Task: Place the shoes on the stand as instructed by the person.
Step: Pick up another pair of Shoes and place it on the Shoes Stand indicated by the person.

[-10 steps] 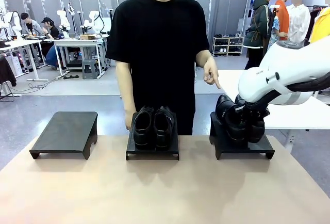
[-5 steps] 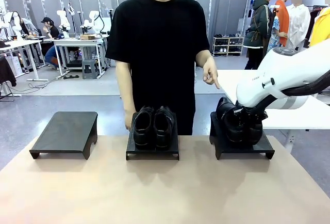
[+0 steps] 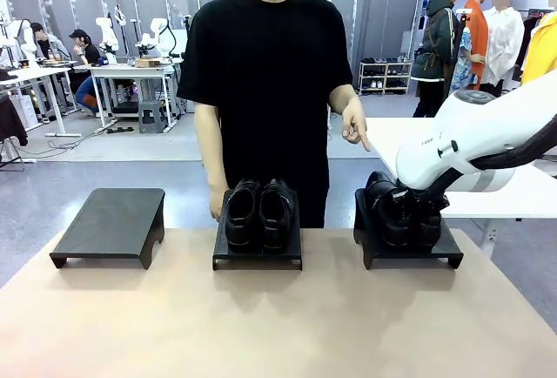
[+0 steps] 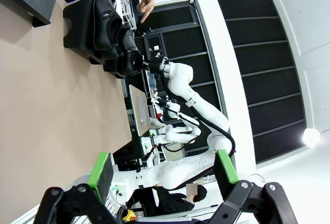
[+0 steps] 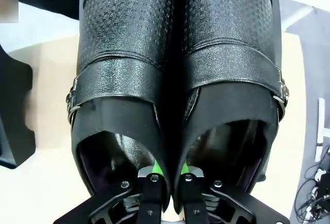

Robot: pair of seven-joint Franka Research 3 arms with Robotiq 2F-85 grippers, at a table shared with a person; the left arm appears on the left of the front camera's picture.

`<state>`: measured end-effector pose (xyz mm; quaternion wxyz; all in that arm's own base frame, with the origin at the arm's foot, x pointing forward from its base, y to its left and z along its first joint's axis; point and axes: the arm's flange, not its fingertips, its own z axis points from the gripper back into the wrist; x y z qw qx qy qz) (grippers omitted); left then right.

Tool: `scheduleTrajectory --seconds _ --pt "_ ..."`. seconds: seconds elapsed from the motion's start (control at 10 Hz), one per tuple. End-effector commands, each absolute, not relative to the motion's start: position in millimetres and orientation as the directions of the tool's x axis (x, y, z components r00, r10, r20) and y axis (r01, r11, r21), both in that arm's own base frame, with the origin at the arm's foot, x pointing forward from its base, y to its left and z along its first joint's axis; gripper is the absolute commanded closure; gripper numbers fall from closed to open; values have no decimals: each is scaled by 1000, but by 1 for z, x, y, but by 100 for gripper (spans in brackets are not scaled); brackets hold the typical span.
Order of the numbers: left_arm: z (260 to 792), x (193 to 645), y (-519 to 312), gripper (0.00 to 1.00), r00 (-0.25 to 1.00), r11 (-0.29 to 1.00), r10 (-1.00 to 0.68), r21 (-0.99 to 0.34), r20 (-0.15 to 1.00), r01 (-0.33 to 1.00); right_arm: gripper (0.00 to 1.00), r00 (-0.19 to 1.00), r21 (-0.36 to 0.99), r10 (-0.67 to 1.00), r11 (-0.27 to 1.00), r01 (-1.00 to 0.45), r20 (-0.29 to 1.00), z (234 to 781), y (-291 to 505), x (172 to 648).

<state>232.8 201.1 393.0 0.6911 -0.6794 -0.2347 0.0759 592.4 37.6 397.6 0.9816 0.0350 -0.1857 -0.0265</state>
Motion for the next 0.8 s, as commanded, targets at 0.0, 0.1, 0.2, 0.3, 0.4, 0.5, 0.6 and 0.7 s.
scheduleTrajectory --seconds 0.0,0.1,0.2,0.3,0.4,0.5,0.6,0.7 --pt "393 232 202 0 876 55 423 -972 231 229 92 909 59 -94 995 77 405 403 44 600" --pt "393 232 202 0 876 55 423 -972 231 229 92 910 58 -93 995 76 404 402 44 601" --pt "393 232 202 0 876 55 423 -972 231 229 92 910 56 -91 996 75 404 403 43 601" --pt "393 232 202 0 876 55 423 -972 231 229 84 912 62 -94 995 75 400 404 42 601" --pt "393 232 202 0 876 55 423 -972 231 229 67 911 62 -92 995 73 401 404 42 601" --pt "393 232 202 0 876 55 423 -972 231 229 50 911 58 -89 996 72 403 405 42 600" --pt "393 232 202 0 876 55 423 -972 231 229 33 911 54 -87 996 71 403 406 43 599" --pt "393 232 202 0 876 55 423 -972 231 229 16 912 48 -85 996 72 402 407 44 598"
